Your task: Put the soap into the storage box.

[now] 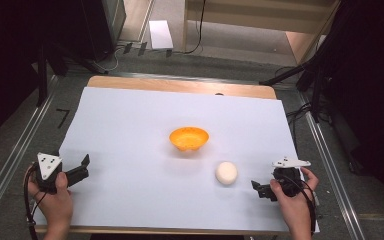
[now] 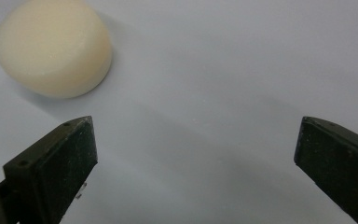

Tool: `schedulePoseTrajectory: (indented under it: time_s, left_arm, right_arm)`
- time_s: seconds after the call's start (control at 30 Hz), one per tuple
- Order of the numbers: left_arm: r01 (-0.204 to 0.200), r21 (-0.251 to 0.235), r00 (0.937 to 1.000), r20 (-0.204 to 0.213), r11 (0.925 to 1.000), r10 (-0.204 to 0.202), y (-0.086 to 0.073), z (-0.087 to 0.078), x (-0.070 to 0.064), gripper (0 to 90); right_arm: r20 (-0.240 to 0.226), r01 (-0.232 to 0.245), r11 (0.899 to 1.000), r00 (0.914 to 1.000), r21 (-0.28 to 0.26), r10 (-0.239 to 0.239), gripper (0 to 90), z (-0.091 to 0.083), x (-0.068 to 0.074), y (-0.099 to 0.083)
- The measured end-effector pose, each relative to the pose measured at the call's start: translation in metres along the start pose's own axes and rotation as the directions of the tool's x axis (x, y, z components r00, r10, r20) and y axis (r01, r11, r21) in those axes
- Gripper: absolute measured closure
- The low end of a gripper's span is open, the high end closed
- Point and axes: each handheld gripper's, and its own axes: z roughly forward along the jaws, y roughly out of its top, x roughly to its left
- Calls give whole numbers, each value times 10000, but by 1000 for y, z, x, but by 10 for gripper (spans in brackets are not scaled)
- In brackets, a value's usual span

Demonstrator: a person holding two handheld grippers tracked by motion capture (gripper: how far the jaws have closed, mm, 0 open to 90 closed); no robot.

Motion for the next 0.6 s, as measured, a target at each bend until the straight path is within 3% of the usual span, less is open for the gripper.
schedulePoseTrajectory:
  time_s: [0.37,0.6]
  left_arm:
    - [147,-39,9999,-16,9999,-147,0,0,2,74]
    - [181,6,9998,19,9998,-181,0,0,2,74]
  right_arm:
    - [-485,581,9970,9973,505,-557,0,8,19,18]
    - [-626,925,9941,9941,561,-890,0,11,29,27]
